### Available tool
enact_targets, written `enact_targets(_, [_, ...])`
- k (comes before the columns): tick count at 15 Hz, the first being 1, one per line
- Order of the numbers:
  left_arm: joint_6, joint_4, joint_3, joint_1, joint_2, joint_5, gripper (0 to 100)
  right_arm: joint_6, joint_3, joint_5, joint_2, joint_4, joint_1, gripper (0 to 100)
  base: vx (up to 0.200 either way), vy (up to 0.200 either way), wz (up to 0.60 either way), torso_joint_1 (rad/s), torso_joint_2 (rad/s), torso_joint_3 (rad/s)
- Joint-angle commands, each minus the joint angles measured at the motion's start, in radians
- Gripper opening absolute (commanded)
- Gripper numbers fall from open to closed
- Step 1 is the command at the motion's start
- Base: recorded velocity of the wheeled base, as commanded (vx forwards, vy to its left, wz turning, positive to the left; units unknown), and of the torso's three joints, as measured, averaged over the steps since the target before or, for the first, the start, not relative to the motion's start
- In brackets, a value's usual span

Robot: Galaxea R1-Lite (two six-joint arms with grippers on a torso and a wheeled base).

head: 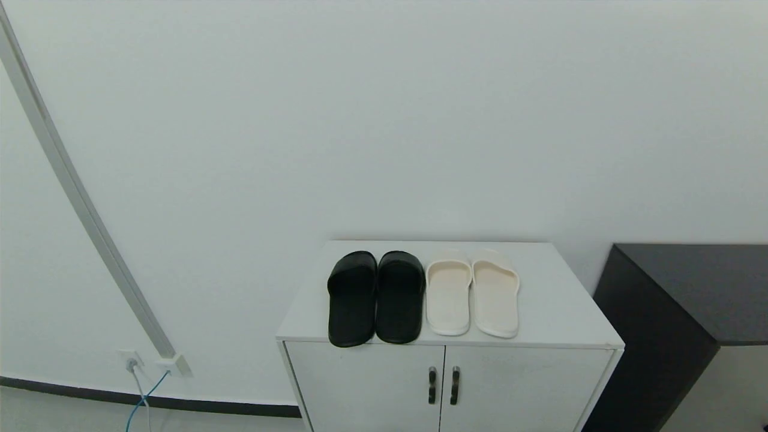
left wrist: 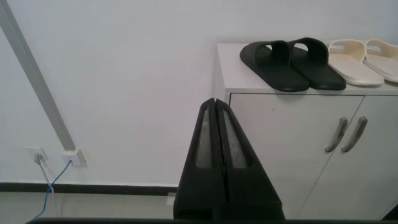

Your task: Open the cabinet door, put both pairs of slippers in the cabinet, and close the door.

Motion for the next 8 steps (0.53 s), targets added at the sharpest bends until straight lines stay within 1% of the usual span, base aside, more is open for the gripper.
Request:
enact_targets(1, [-0.001,0.0,0.0,0.0,0.0,0.002,0,-0.018,0.0,0.018,0.006,0.002,0.002,100,0.0,0.0,0.0,0.0,0.0,0.0])
enact_targets(4, [-0.001,0.0,0.0,0.0,0.0,0.001,0,-0.029,-0.004,0.021,0.027,-0.002,0.006,100,0.0,0.0,0.0,0.0,0.0,0.0])
enact_targets(5, [0.001,0.0,0.0,0.0,0.0,0.001,0,-0.015,-0.126,0.038,0.101,0.003,0.009,100,0.0,0.0,0.0,0.0,0.0,0.0])
enact_targets(6, [0.001,0.0,0.0,0.0,0.0,0.001,0,-0.006,-0.189,0.049,0.167,0.017,0.011,100,0.0,0.0,0.0,0.0,0.0,0.0])
enact_targets(8, [-0.002,0.0,0.0,0.0,0.0,0.001,0,-0.042,-0.199,0.11,0.346,0.014,0.009,100,0.0,0.0,0.0,0.0,0.0,0.0])
